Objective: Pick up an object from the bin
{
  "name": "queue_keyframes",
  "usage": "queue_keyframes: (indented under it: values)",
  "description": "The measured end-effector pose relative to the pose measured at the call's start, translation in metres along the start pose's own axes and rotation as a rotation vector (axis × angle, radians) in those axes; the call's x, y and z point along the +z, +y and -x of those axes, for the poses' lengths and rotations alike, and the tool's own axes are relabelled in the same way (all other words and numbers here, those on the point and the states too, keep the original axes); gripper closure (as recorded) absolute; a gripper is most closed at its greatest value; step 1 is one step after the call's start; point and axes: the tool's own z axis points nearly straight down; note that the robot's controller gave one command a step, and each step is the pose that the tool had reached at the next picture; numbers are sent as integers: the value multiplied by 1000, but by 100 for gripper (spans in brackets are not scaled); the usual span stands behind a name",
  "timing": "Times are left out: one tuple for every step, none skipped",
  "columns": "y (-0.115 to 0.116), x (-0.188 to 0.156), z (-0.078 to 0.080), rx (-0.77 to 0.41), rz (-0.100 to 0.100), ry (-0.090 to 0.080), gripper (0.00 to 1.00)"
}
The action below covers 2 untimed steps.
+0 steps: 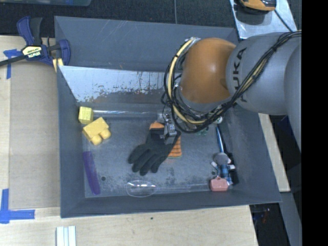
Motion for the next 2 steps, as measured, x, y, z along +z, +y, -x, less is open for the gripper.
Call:
queue_keyframes:
  values:
    - [0,-25,1,0,-1,-4,100]
    - [-1,-39,2,1,-1,-8,100]
